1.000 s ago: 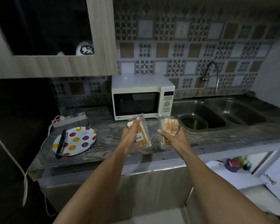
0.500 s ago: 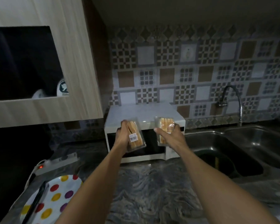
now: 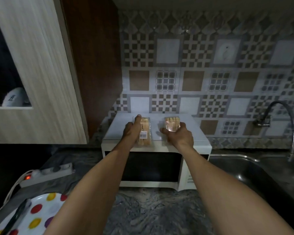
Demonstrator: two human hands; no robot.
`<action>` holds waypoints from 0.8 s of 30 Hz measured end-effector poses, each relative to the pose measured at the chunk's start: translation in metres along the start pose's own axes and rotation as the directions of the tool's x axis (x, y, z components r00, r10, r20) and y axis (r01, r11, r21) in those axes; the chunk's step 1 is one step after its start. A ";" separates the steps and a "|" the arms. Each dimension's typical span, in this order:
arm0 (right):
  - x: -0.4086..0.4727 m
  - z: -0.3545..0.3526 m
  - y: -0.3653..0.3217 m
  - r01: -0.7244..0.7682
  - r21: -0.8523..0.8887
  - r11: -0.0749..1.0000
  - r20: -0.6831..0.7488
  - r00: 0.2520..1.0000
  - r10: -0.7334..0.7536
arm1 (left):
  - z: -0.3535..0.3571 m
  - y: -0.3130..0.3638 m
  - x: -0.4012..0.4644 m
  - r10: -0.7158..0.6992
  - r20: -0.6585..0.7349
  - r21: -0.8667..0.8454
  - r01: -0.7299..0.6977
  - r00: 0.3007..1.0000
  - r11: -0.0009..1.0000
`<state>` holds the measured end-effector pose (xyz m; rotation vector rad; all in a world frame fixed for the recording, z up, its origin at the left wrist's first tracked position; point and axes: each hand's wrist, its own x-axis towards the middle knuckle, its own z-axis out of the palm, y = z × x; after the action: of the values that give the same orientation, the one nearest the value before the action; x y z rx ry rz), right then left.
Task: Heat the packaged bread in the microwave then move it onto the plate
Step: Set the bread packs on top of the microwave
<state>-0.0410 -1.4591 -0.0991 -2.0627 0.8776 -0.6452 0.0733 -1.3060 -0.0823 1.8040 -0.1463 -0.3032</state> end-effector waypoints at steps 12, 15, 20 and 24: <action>0.059 0.028 0.004 0.013 -0.028 1.000 0.125 0.992 -0.010 | 0.018 0.006 0.047 0.037 0.132 0.125 -0.054 0.991 0.991; 0.070 0.032 0.008 0.005 0.019 1.000 0.177 0.984 -0.008 | 0.016 0.002 0.053 0.040 0.242 0.026 -0.047 0.969 0.999; 0.080 0.033 0.018 0.009 0.110 0.994 0.206 0.978 -0.031 | 0.021 0.002 0.065 0.089 0.206 -0.009 -0.089 0.974 0.996; 0.080 0.033 0.018 0.020 0.126 0.992 0.202 0.978 -0.045 | 0.024 0.003 0.066 0.094 0.192 0.005 -0.097 0.977 0.995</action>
<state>0.0256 -1.5132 -0.1209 -1.9935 0.6705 -0.4821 0.1297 -1.3459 -0.0933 1.7738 -0.3710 -0.4083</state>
